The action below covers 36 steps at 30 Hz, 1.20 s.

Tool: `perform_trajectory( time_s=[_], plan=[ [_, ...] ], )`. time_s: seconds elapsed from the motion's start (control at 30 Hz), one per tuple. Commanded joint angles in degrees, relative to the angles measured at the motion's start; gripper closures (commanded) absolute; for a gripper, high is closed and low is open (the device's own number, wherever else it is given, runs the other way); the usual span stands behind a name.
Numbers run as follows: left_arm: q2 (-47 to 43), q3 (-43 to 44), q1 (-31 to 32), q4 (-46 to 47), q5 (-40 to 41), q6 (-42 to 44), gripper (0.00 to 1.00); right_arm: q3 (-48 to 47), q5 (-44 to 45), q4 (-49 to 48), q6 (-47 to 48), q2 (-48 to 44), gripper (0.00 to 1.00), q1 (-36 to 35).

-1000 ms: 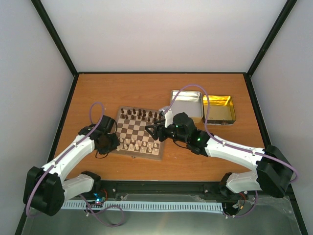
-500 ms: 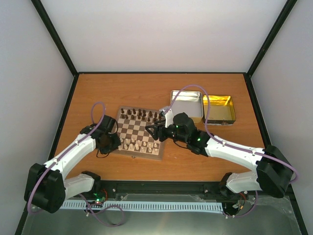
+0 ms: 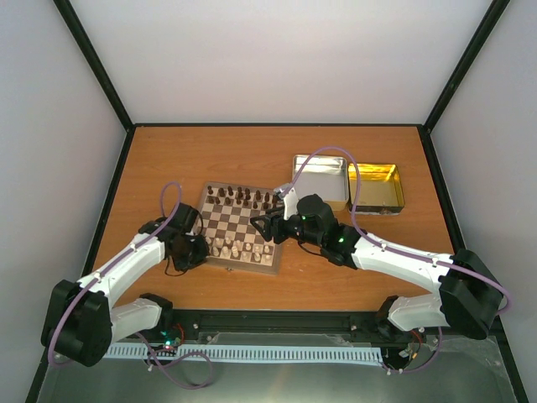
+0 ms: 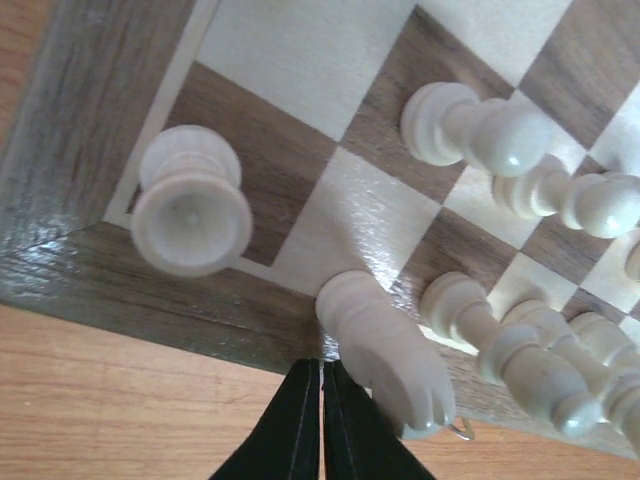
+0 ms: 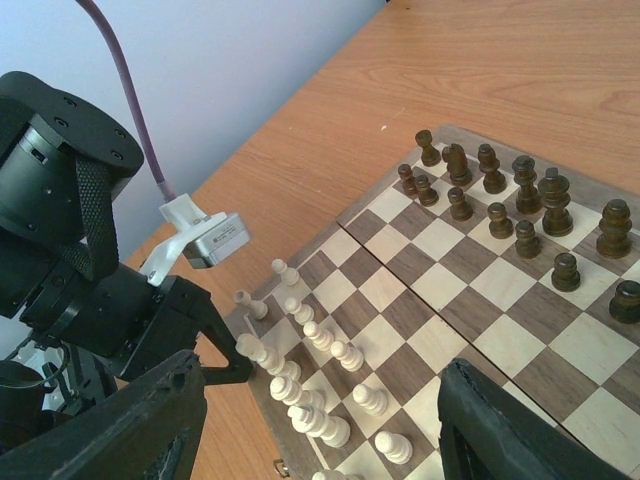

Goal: Set up the chess pieces on the board
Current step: Adjust the chess piece on the chessboard.

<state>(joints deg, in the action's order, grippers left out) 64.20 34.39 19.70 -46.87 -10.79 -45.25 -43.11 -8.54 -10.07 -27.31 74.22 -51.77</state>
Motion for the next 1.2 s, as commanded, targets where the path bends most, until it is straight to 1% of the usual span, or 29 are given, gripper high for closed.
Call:
perform_trajectory(
  time_s=[0.0,0.2,0.4,0.57,0.67,0.77,0.87,0.93,1.07,1.13,1.17],
  plan=[
    [-0.87,1.73,0.42,2.62,-2.35,0.92,0.96,0.27,0.50,-1.21,-0.13,-0.46,0.36,0.35],
    [-0.72,3.48,0.42,3.14,0.55,-0.20,0.94,0.40,0.51,-1.16,-0.29,-0.59,0.36,0.37],
    [0.63,4.09,0.43,2.39,5.28,-1.19,0.93,0.44,0.71,-0.75,-0.20,-1.06,0.36,0.40],
    [-0.57,5.54,0.47,-0.32,6.88,-0.44,0.93,0.56,1.13,0.17,-0.25,-2.02,0.36,0.35],
    [-2.97,6.25,0.44,-1.94,6.16,0.17,0.90,0.41,1.15,1.08,-0.23,-3.14,0.36,0.35],
    [-6.09,6.99,0.42,-3.54,4.85,0.86,0.83,0.13,1.93,3.41,-0.42,-4.79,0.36,0.35],
    [-9.87,8.22,0.42,-5.11,3.72,1.84,0.74,-0.53,4.40,9.55,-0.91,-7.55,0.36,0.35],
    [-13.10,9.64,0.42,-5.69,3.64,2.63,0.69,-1.04,8.17,15.24,-1.66,-9.91,0.36,0.35],
    [-20.62,13.96,0.42,-5.44,5.33,5.23,0.59,-2.14,19.98,29.49,-3.45,-16.45,0.35,0.43],
    [-24.19,16.32,0.42,-4.81,7.00,7.91,0.52,-3.17,25.70,36.92,-4.32,-20.41,0.34,0.46],
    [-25.75,17.31,0.42,-4.62,8.23,9.02,0.46,-3.77,28.41,40.27,-4.65,-22.60,0.31,0.49]
  ],
)
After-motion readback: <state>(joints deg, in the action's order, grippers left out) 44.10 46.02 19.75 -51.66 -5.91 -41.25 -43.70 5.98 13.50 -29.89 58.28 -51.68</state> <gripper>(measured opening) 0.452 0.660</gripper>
